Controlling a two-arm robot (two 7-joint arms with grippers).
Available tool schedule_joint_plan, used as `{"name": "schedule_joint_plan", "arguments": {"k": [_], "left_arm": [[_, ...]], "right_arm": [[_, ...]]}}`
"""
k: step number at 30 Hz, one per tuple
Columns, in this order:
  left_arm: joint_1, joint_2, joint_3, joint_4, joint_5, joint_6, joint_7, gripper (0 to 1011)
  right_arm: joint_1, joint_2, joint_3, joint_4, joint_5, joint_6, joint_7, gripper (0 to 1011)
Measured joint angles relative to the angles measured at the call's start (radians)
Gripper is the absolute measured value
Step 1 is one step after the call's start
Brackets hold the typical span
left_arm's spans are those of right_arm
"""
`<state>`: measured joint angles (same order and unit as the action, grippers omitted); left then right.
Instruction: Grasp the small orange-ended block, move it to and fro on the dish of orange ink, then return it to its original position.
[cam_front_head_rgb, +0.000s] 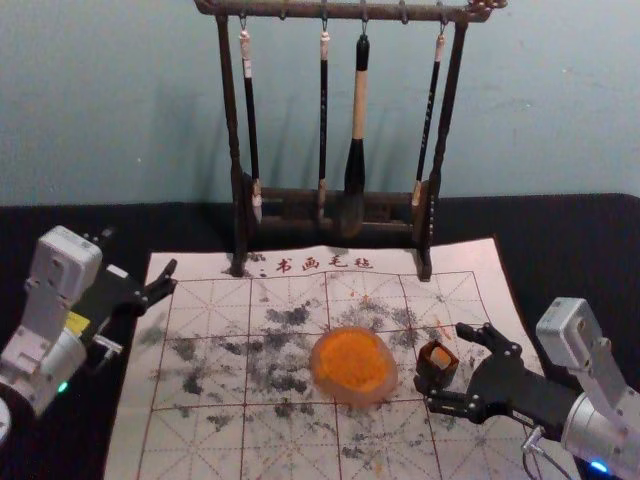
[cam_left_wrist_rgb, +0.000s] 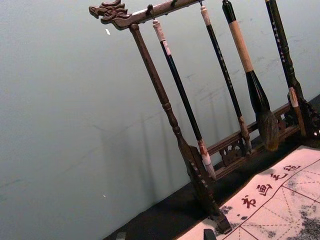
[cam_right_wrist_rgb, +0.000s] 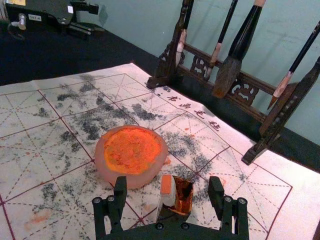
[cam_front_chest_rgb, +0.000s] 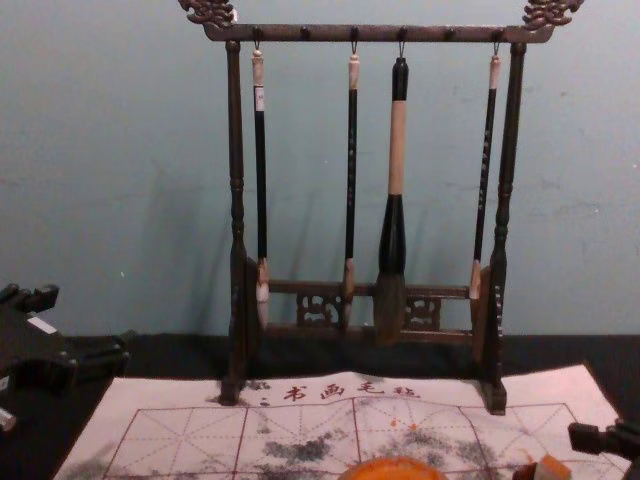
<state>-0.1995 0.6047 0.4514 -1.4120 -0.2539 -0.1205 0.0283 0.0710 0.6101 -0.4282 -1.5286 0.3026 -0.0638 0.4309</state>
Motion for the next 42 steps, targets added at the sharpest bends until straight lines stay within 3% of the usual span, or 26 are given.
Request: {"name": "schedule_joint_plan", "arguments": {"k": [11, 26, 35, 42], "left_arm": [[0.0, 0.0, 0.0, 0.0, 0.0, 0.0, 0.0, 1001], [0.0, 0.0, 0.0, 0.0, 0.0, 0.0, 0.0, 1001], [0.0, 0.0, 0.0, 0.0, 0.0, 0.0, 0.0, 1001], [0.0, 0.0, 0.0, 0.0, 0.0, 0.0, 0.0, 1001]], "right_arm": [[0.001, -0.029, 0.022, 0.02, -0.017, 0.016, 0.004, 1002], [0.001, -0.025, 0.019, 0.019, -0.017, 0.014, 0.003, 1002], [0.001, -0.025, 0.018, 0.018, -0.016, 0.014, 0.003, 827], [0.001, -0.024, 0.017, 0.017, -0.016, 0.013, 0.003, 600]]}}
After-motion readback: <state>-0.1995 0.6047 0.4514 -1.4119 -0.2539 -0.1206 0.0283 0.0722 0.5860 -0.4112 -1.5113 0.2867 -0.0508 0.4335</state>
